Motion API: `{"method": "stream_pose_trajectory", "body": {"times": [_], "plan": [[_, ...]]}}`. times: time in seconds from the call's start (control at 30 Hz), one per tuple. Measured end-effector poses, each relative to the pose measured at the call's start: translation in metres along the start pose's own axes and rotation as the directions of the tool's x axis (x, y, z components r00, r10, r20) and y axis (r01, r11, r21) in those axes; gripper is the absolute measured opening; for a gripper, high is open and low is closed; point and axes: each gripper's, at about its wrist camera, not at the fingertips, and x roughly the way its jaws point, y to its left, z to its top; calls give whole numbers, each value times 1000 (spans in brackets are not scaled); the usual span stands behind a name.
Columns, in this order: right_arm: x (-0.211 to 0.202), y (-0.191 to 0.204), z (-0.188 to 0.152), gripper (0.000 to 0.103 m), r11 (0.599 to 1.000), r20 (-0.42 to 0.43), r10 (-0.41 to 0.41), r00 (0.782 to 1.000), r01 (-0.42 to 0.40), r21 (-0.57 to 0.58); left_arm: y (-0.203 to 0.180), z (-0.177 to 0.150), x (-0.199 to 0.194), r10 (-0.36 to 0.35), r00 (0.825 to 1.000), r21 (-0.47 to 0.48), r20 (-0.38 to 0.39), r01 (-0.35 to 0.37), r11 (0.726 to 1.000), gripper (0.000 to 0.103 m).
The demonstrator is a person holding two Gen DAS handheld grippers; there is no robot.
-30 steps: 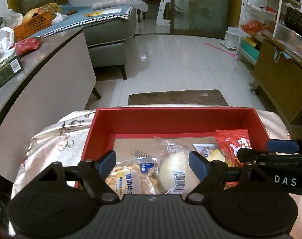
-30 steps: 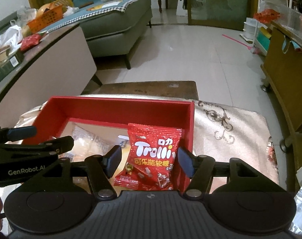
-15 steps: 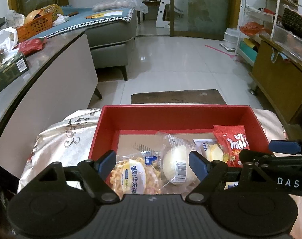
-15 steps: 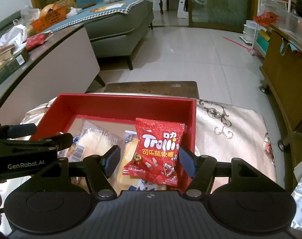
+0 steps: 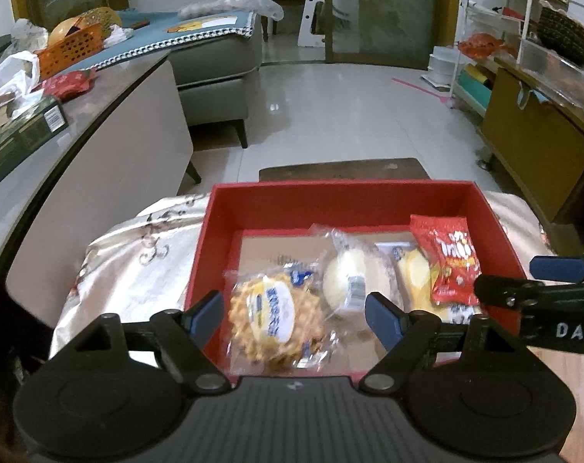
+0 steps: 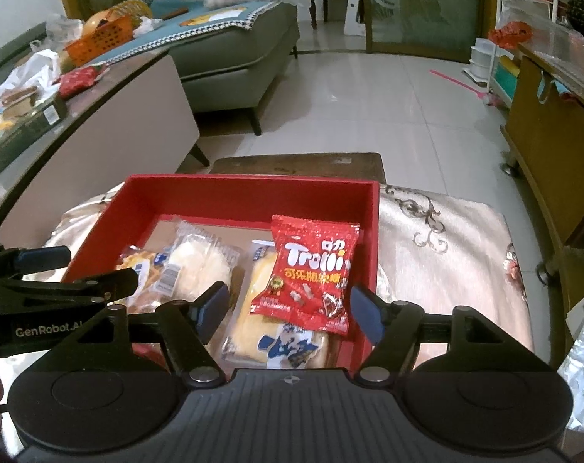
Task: Organize snacks
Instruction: 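Withdraw both tools from the red box toward the snack pile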
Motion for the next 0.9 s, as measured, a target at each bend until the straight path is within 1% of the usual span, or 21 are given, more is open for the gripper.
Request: {"method": "stream_pose_trajectory", "body": {"times": [0.2,0.37,0.43,0.57,0.7,0.9], "plan": [[-11,4,-13,76,1000,-13,-3,1000,3,-11,15,-18,-14,-18,999,-25,-36,18,1000,74],[-20,8,-24,77,1000,-27,-3,1000,2,-20,27,-33,-25,-11,999,-38,-49,10,999,74],[-25,10,-29,77,1000,-31,-1,1000,0,-24,32,-40,-26,-17,997,-48,-71,14,999,74],[-30,14,-39,79,999,-46,8,999,-10,-37,39,-53,-22,-54,991,-78,-125,45,996,74],[-32,16,-48,79,999,-59,9,998,-12,-48,43,-59,-12,-32,986,-83,-163,18,996,74],[-30,17,-53,80,998,-78,15,997,-20,-64,52,-64,3,-90,969,-182,-232,47,982,74]]}}
